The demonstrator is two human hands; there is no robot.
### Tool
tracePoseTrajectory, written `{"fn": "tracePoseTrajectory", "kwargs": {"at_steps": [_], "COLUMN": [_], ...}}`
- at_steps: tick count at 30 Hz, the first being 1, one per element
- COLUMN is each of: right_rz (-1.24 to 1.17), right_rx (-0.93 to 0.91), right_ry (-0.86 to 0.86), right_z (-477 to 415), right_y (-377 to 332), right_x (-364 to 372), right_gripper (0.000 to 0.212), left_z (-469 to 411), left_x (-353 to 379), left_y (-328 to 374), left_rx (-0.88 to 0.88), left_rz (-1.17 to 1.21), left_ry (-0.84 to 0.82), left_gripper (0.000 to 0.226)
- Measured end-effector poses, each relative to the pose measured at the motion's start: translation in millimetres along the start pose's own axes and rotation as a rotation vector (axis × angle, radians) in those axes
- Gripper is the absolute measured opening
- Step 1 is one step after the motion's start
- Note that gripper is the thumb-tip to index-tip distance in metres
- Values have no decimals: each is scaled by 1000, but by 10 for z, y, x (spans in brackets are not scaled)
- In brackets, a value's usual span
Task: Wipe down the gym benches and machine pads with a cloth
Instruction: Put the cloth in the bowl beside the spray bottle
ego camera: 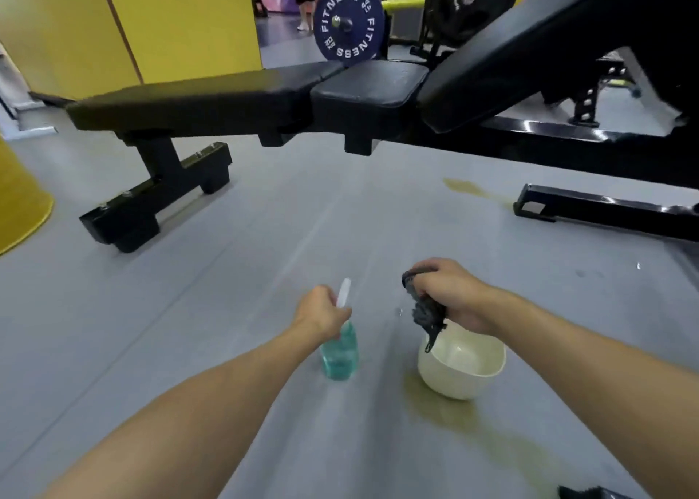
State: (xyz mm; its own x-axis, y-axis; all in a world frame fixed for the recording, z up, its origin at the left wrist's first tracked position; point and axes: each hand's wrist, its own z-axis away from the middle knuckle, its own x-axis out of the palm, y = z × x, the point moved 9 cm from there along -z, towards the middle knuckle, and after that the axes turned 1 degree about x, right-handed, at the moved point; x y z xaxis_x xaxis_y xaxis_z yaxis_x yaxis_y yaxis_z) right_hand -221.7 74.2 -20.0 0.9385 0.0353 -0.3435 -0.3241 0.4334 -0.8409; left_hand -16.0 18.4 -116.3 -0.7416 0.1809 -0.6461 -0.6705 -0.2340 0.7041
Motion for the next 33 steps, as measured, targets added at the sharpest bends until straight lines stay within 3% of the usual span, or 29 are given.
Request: {"fn": "tracePoseTrajectory", "kwargs": {"at_steps": [3,5,8,10,13,18,21,26,28,29,33], "right_rz": [-12,-37,-55,16,129,101,34,114,132,128,97], "right_rx": [-52,-98,-185,-233,-307,-342,-334,-402,-423,-426,-423], "right_ry": [10,1,-42,-77,32,151,209,430,430,409,321], "right_z": [62,104,137,168,224,242,190,217,208,202,180], "right_y": [-76,-190,-370,-497,-642,-563,-554,-642,-656,-659,-633], "right_x": [-129,-187,-296,-382,-620,-892,-1073,-1326,-1340,-1334,-1355], "right_gripper": [21,16,9,14,19,35,48,40,34,32,29], "left_z": [91,228,477,604,549,509,489,487,536,573,558], "left_x": [-201,-256,101,185,45,-53,-125,-112,-93,-92,-172], "left_y": [330,783,1280,1483,1563,1752,1865,2052,2159,2221,2378], "left_rx": [75,278,227,245,306,376,398,409,423,439,510], "left_rz": [-260,-26,628,740,777,651,694,631,420,327,294], "left_ry": [105,107,-384,-515,-398,-324,-304,-320,-297,-275,-111], "left_gripper": [42,48,48,36,21,22,23,18,22,13,13]}}
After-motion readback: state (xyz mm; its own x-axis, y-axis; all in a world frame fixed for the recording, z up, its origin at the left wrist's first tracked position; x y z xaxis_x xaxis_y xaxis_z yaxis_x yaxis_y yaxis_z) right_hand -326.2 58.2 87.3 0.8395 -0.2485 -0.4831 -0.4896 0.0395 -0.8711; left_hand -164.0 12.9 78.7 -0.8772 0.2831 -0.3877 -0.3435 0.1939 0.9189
